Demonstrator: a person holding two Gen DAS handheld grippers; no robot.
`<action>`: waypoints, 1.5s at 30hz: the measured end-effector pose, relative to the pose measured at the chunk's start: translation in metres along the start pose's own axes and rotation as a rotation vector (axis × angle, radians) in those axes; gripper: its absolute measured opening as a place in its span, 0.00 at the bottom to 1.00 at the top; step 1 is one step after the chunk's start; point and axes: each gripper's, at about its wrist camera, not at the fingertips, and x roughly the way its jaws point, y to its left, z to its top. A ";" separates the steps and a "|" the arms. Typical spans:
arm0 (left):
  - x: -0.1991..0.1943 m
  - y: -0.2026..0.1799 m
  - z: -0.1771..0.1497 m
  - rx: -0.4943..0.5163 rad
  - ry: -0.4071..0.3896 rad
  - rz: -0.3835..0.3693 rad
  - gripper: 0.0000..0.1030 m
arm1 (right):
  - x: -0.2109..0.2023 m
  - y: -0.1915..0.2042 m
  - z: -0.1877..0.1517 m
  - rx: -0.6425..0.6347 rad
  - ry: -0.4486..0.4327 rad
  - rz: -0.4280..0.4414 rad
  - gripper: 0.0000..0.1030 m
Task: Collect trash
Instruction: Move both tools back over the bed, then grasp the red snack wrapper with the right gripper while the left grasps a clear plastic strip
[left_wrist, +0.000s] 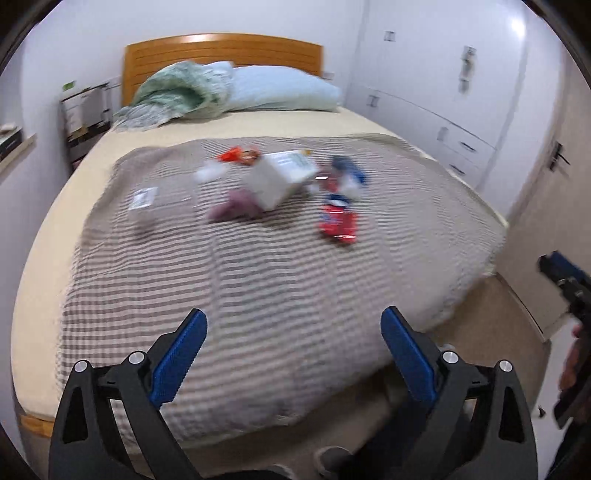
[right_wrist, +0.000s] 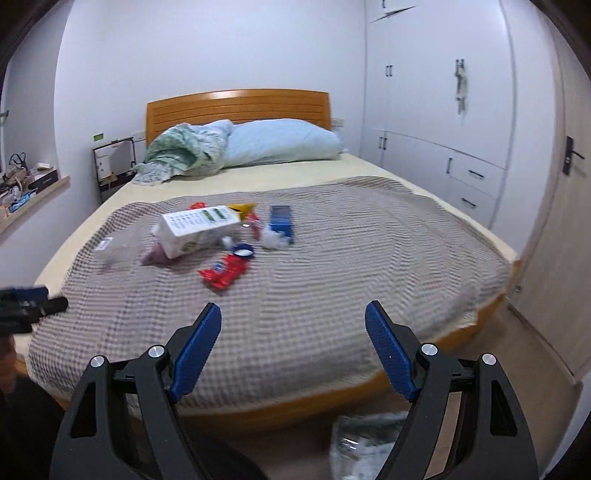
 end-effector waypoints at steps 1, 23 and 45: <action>0.010 0.016 0.002 -0.017 -0.002 0.012 0.88 | 0.006 0.008 0.004 0.003 0.007 0.014 0.75; 0.250 0.140 0.077 -0.069 0.169 0.051 0.32 | 0.293 0.087 0.029 0.170 0.280 0.148 0.75; 0.133 0.097 0.043 -0.104 0.053 0.054 0.03 | 0.304 0.110 0.034 0.090 0.283 0.220 0.05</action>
